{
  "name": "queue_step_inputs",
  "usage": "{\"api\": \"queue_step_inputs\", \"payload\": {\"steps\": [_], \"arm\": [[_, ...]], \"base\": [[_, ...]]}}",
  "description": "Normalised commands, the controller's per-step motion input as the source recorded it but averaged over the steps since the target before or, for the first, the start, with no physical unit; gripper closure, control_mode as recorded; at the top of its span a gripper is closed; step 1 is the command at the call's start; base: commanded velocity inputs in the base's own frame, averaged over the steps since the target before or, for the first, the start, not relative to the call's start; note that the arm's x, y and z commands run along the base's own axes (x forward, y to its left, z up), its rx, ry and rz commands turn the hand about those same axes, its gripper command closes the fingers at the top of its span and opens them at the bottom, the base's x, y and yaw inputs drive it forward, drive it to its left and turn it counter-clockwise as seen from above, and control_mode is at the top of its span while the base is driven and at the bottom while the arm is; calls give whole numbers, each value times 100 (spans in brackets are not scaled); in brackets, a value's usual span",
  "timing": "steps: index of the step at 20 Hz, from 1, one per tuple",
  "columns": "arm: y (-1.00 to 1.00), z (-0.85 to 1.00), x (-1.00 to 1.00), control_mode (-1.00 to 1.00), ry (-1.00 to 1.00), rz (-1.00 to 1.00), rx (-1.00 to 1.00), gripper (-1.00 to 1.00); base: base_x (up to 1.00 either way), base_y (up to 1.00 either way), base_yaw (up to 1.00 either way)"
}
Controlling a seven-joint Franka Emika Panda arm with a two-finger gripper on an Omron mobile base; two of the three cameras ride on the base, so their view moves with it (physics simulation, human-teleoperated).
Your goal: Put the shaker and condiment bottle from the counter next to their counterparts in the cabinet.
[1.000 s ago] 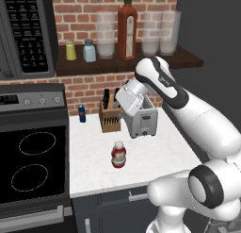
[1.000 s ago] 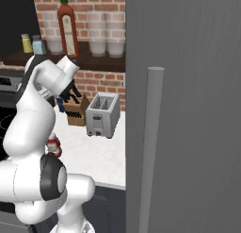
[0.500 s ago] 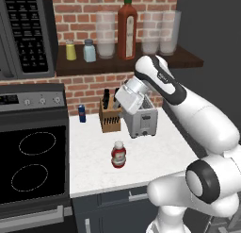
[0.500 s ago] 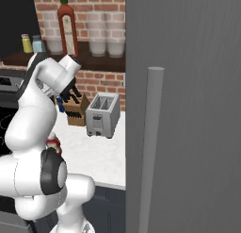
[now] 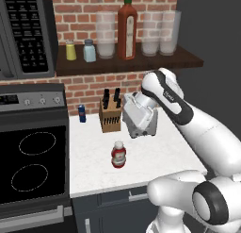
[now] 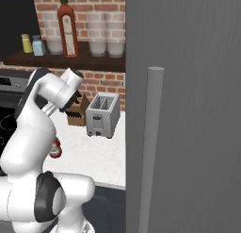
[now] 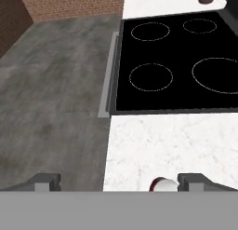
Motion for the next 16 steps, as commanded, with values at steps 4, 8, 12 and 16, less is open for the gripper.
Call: {"api": "queue_step_inputs", "payload": {"steps": [4, 8, 12, 16], "arm": [[-45, -73, -31, -100, -15, -7, -3, -100], [-9, -22, -4, -100, -6, -1, 0, -100], [0, 0, 0, -100, 0, 0, 0, -100], [0, -16, 2, -100, 0, 0, 0, -100]], "base": [[0, 0, 0], [0, 0, 0], [0, 0, 0], [0, 0, 0]]}}
